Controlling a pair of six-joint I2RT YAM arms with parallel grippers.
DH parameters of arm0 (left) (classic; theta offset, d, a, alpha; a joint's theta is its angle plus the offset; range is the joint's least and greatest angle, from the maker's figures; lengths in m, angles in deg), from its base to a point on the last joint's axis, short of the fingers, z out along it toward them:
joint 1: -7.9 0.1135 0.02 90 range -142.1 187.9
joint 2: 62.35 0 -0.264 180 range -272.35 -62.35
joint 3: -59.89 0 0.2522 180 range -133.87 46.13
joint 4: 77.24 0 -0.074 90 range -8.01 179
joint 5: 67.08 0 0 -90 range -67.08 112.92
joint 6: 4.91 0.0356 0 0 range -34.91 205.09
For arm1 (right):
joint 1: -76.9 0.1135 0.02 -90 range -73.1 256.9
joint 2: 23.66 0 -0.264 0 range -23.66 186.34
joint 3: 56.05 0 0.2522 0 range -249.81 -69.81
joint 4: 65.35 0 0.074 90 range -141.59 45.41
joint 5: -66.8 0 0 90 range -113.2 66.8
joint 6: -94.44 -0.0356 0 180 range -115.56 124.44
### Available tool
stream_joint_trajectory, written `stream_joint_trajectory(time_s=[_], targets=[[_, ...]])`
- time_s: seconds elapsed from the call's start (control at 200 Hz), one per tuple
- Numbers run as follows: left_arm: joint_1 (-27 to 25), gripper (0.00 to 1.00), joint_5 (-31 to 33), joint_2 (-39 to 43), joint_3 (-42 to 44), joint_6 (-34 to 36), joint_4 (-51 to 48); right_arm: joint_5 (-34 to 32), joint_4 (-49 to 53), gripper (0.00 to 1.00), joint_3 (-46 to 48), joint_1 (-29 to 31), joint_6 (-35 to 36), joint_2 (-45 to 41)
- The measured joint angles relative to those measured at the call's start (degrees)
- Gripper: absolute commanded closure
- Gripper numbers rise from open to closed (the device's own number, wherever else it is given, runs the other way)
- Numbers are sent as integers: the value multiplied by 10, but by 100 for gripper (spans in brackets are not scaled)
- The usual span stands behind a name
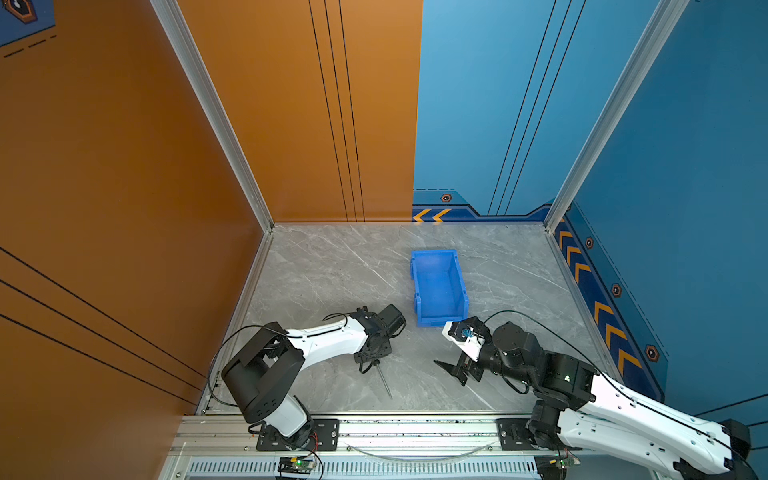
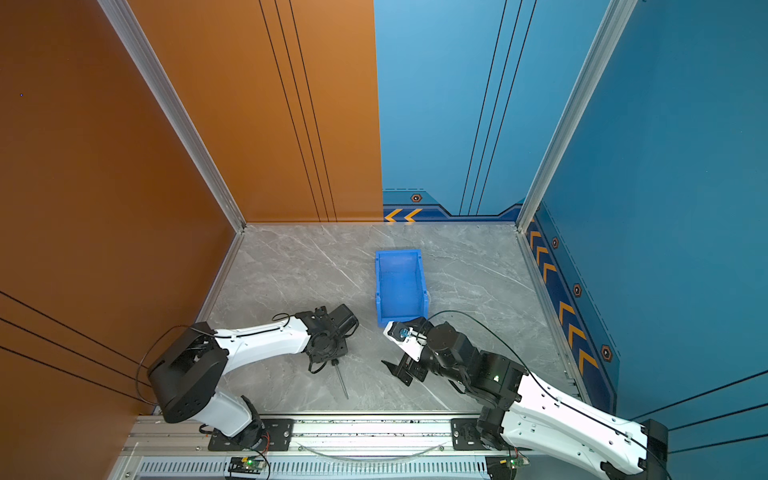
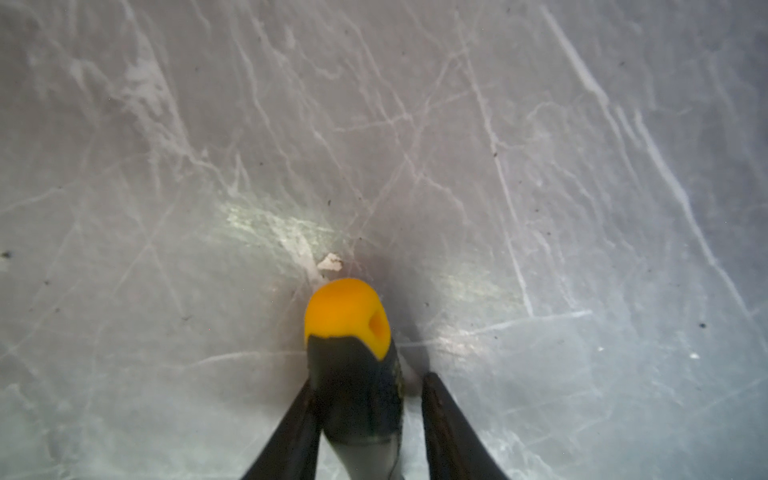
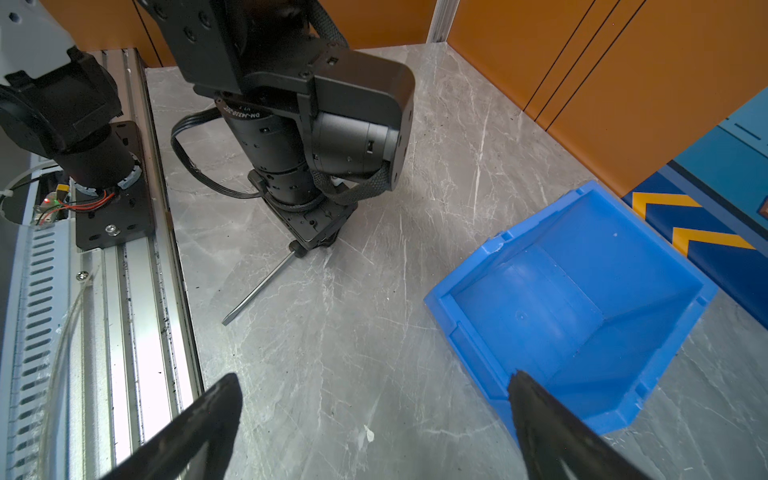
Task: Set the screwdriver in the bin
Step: 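Close the left gripper on the screwdriver handle and lift it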
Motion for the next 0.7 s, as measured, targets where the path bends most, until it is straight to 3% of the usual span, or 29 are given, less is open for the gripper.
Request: stream_joint_trajectory(time_s=[0.37,0.701], targets=[[-9,82,4,-19,-22,-3,-7,0,0,0,0,-27,4,-12],[-11,82,8,-36,-115,39,-41,-36,0,0,0,-64,-1,-39]])
